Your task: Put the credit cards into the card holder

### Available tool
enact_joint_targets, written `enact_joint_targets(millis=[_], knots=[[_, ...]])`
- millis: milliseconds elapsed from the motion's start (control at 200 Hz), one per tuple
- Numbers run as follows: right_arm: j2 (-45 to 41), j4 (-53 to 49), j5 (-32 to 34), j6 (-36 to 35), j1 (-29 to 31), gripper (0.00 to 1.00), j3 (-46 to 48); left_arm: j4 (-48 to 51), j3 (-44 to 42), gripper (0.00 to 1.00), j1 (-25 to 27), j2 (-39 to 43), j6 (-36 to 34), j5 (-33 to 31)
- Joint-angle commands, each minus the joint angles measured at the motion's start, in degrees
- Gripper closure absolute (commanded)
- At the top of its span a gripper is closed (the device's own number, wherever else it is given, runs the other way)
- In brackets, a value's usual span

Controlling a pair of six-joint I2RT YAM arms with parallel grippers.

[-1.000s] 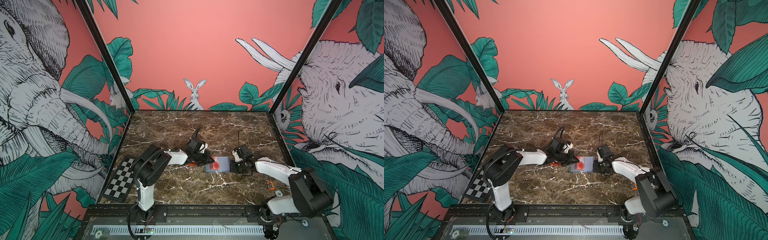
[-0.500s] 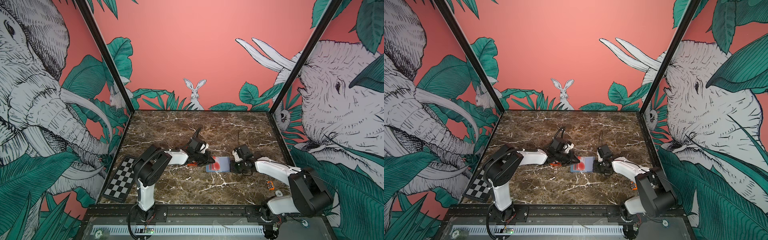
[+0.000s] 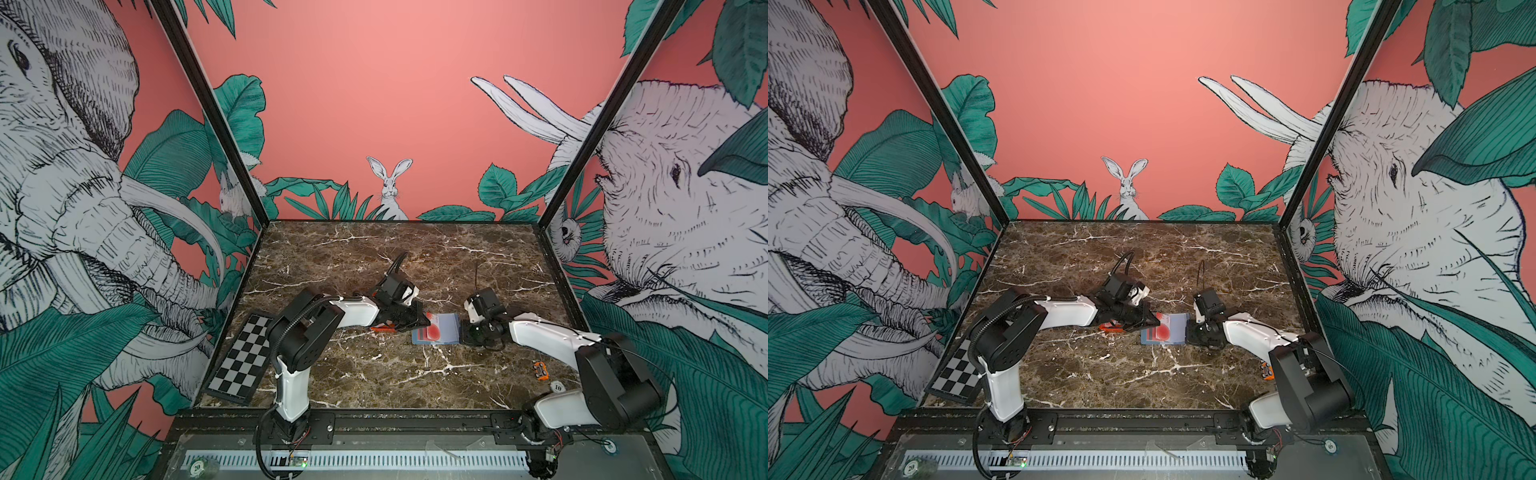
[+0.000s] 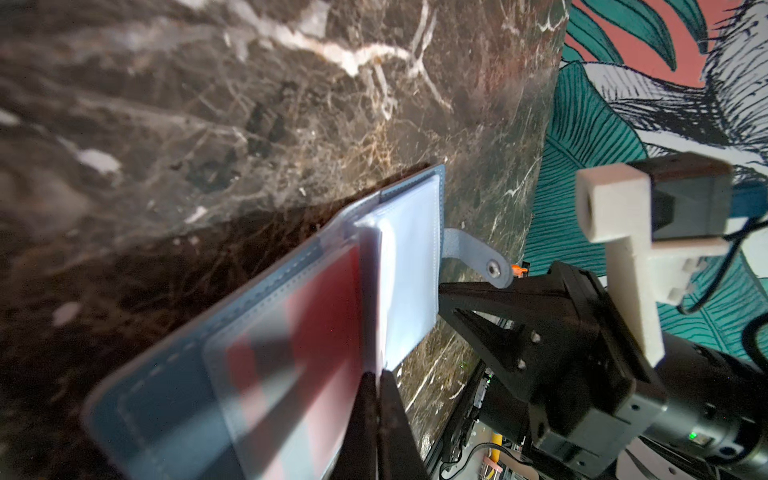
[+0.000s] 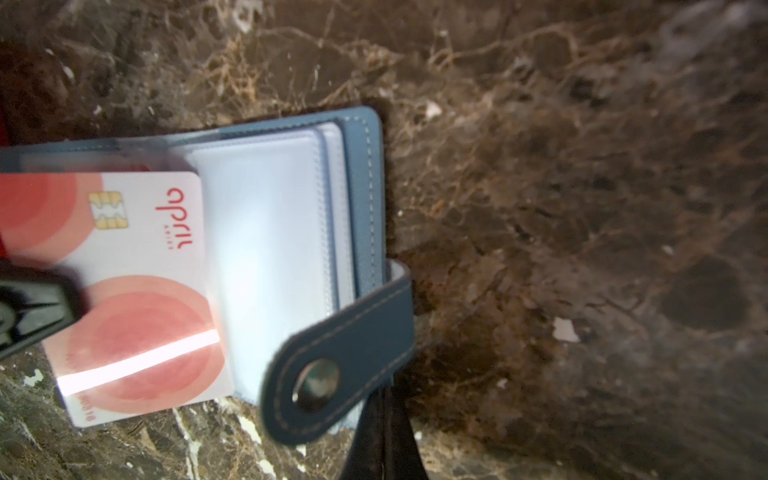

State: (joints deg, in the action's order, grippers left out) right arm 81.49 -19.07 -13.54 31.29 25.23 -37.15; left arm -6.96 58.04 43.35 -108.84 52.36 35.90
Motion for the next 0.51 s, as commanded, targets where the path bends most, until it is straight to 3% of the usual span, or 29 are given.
enact_joint_targets(millis=[0, 500], knots=[[1.2, 1.2, 0.2, -0.4, 0.6, 0.95, -0.2, 2.4, 0.9, 1.0, 0.6, -0.5, -0.1, -3.3], [0.9, 2.1, 0.1, 0.0, 0.6, 0.95, 1.0, -2.6, -1.6, 1.0, 0.7, -0.6, 5.2, -4.0]])
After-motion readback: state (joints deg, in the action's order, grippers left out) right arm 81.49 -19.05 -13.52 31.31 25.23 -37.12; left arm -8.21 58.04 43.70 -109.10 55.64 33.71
